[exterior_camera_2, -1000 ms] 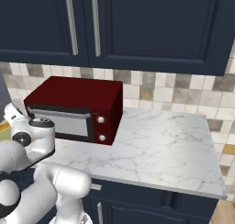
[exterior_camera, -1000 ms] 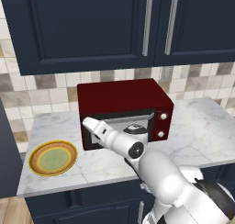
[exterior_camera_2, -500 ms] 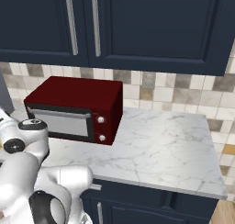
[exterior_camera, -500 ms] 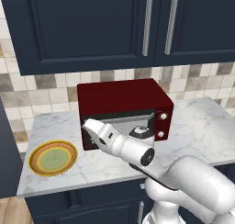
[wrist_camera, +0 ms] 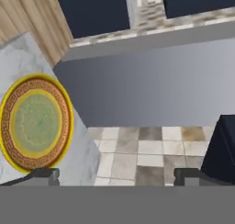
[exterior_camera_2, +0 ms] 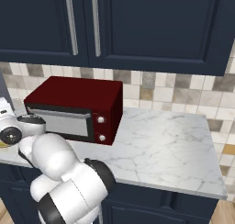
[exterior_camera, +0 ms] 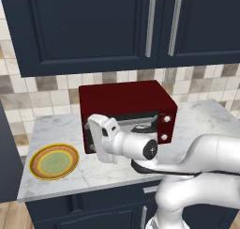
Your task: Pick up the bagel from the plate, place it on the toaster oven rack, close the door, and set the timer.
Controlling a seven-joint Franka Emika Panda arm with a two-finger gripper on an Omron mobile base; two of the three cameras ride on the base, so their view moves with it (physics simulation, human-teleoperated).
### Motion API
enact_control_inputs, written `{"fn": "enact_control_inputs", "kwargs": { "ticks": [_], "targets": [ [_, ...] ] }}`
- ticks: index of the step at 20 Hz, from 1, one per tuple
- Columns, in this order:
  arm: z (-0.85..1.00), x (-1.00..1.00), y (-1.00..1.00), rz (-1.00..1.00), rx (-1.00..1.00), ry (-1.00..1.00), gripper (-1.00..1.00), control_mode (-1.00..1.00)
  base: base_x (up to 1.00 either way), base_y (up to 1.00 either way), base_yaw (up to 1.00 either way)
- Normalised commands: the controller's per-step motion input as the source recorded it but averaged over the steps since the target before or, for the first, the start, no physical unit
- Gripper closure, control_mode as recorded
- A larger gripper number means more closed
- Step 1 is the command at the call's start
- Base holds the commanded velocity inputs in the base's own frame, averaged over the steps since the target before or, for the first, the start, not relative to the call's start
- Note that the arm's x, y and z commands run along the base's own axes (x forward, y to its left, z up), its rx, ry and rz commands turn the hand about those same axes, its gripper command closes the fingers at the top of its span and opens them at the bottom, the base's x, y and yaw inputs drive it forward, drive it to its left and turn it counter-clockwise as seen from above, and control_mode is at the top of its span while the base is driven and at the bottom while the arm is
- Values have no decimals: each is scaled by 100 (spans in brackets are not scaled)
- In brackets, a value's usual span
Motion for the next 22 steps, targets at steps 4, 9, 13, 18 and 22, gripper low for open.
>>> {"fn": "enact_control_inputs", "kwargs": {
  "ticks": [4, 9, 13, 18, 22],
  "targets": [
    [100, -19, 0, -35, 6, 62, -100, -100, 0, 0, 0],
    [100, -24, 0, -38, 5, 59, -100, -100, 0, 0, 0],
    [36, -17, -17, -42, 0, 50, -100, -100, 0, 0, 0],
    [-64, -1, -73, -54, 0, 17, -100, -100, 0, 0, 0],
    [-85, -41, -86, -49, 0, 0, -100, -100, 0, 0, 0]
  ]
}}
